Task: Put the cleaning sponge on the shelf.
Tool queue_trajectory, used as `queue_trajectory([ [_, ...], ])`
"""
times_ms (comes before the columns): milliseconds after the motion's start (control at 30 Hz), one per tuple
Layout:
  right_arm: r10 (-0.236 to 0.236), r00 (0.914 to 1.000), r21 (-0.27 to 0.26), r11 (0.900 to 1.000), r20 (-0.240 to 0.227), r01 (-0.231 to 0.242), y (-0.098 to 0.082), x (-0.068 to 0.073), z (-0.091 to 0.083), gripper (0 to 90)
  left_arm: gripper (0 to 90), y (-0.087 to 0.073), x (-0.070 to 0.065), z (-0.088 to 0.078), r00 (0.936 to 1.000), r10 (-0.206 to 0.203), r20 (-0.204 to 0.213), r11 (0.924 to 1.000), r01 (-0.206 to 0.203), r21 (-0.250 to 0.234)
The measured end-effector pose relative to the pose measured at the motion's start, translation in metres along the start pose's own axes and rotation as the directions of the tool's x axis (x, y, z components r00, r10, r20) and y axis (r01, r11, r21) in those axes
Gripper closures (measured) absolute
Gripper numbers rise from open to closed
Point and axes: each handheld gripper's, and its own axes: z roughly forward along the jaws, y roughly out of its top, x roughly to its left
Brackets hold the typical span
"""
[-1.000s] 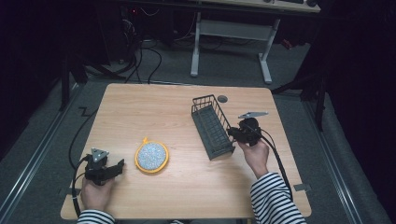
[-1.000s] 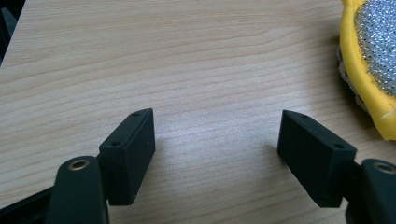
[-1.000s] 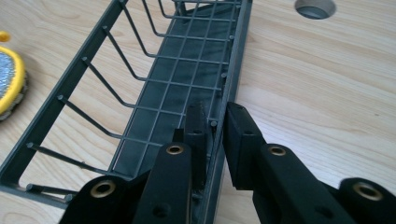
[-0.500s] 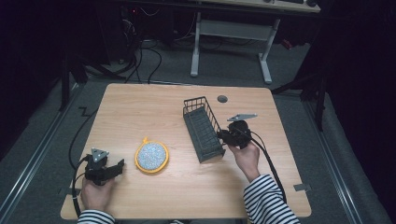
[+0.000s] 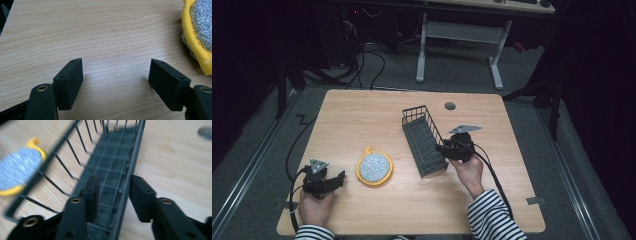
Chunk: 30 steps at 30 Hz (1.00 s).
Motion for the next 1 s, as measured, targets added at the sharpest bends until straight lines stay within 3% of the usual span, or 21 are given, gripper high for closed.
queue_trajectory([
  [67,0.026,0.9996,-0.036,0.999,0.008,-0.026,0.0,-0.002,-0.009,50.8,28.2,0.0,0.0,0.0,1.0,0.0,0.0,1.0,0.0,0.0],
  [167,0.043,0.9988,-0.042,0.998,0.022,-0.042,-0.002,-0.009,-0.019,46.5,28.2,0.0,0.0,0.0,1.0,-0.001,0.001,1.0,0.001,0.0],
  [467,0.048,0.9967,-0.098,0.994,0.065,-0.041,-0.015,-0.024,-0.049,47.9,30.3,0.0,0.001,0.0,1.0,-0.007,-0.005,1.0,0.007,-0.005],
  [667,0.089,0.9913,-0.111,0.991,0.097,-0.078,-0.038,-0.04,-0.067,47.8,30.3,0.0,0.0,0.0,1.0,-0.006,-0.005,1.0,0.006,-0.003],
  [733,0.103,0.9915,-0.117,0.989,0.08,-0.093,-0.044,-0.046,-0.072,47.0,30.2,0.0,0.001,0.0,1.0,-0.007,-0.003,1.0,0.007,-0.004],
  [833,0.113,0.9892,-0.118,0.988,0.094,-0.101,-0.053,-0.051,-0.078,46.3,30.1,0.0,0.003,-0.001,0.9997,-0.022,0.009,0.9997,0.022,-0.009],
  [1000,0.169,0.9791,-0.117,0.981,0.113,-0.156,-0.077,-0.065,-0.085,45.4,29.6,0.0,0.002,0.0,0.9999,-0.013,0.007,0.9999,0.014,-0.006],
])
